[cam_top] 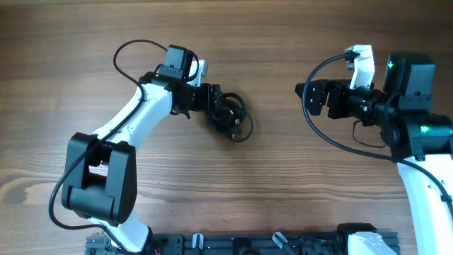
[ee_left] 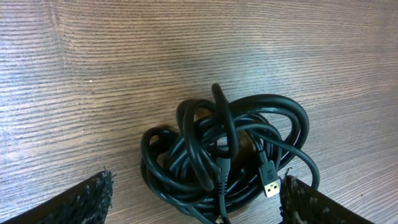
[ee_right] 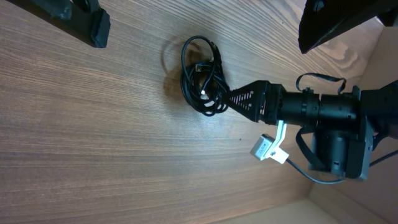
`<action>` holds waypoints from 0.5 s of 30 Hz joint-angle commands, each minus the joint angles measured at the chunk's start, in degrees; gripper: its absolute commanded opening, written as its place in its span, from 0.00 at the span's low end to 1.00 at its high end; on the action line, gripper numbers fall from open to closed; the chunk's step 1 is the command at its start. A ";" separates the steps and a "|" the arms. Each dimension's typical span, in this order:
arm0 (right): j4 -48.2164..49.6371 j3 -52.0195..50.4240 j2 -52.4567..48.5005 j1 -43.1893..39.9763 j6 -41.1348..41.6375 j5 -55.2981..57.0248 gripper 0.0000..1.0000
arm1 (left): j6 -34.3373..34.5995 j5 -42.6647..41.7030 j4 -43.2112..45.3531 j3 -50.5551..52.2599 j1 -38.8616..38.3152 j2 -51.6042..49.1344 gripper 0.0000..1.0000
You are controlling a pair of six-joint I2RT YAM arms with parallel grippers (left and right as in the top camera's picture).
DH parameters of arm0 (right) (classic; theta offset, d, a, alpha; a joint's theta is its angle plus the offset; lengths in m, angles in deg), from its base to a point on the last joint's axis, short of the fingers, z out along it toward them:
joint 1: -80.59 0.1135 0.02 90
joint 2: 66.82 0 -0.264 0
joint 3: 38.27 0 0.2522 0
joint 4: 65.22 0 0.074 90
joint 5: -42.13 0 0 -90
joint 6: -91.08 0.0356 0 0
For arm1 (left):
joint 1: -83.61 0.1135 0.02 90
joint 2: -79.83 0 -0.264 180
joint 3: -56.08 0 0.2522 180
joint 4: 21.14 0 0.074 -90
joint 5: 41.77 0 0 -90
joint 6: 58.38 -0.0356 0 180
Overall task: Untangle cables
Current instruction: 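Grasp the cable bundle with the left gripper and lift it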
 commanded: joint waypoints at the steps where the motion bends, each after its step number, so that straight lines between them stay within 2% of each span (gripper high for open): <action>1: -0.09 0.94 -0.59 -0.13 0.35 0.52 1.00 | 0.35 0.61 1.53 -0.90 -0.87 -0.72 0.89; 8: -0.59 0.90 -0.59 -0.13 0.20 0.83 1.00 | 0.33 1.01 3.02 -0.90 -1.44 -4.33 0.91; 12: -0.61 0.90 -0.59 -0.13 0.22 2.05 1.00 | 0.33 0.98 3.82 -0.90 -1.44 -6.05 0.84; 15: -0.61 0.90 -0.59 -0.13 0.20 2.05 1.00 | 0.33 0.98 4.13 -0.90 -1.86 -8.04 0.84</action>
